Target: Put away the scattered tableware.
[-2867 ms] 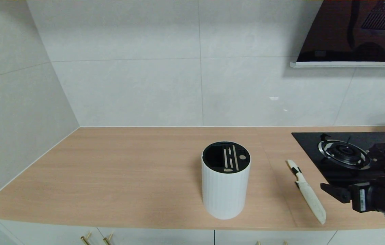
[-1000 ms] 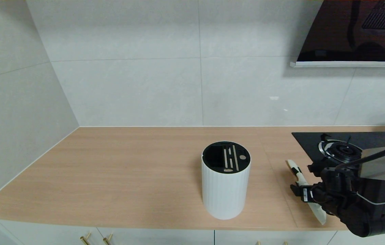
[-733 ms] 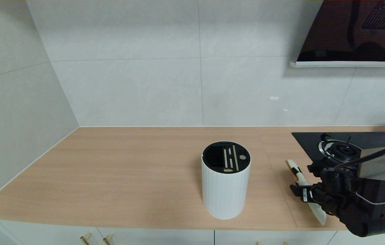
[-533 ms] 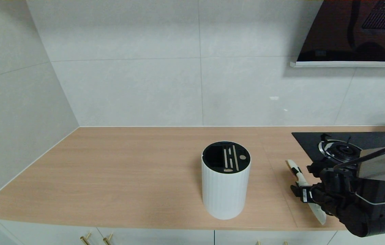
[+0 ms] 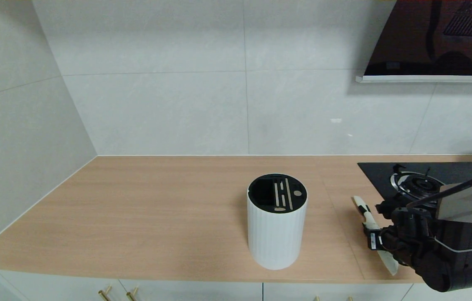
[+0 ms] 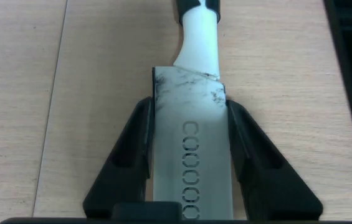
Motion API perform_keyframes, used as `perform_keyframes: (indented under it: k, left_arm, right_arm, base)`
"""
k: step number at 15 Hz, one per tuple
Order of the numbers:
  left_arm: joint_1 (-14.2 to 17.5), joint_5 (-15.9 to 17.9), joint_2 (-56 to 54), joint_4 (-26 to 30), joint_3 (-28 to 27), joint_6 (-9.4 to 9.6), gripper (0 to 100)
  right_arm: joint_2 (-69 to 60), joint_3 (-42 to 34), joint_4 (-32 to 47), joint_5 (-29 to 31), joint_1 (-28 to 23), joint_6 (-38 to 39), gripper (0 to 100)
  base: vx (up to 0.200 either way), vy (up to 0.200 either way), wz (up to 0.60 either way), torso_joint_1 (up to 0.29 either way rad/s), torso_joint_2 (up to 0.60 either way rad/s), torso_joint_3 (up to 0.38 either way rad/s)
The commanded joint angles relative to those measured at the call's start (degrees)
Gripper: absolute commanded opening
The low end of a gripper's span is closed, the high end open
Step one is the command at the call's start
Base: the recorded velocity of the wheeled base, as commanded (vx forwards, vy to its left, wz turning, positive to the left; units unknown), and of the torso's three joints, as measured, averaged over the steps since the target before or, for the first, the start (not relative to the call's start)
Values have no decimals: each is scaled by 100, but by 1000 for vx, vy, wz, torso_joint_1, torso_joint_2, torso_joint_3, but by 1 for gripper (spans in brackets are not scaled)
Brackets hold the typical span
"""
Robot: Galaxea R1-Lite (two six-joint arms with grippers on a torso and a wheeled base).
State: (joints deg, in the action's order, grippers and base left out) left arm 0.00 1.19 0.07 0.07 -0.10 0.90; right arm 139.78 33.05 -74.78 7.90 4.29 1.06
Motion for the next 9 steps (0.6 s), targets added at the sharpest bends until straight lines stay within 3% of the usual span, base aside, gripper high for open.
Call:
perform_keyframes:
  k: [1, 9]
  left_arm:
    - [0, -5, 1, 1, 1, -2, 100]
    - [0, 4, 1, 1, 1, 15, 100]
  right_arm:
    - [-56, -9, -2, 1, 2, -1, 0]
    - [-1462, -615, -46, 1, 344, 17, 0]
  base:
    - [0, 0, 0, 0, 0, 0]
    - [0, 0, 0, 0, 0, 0]
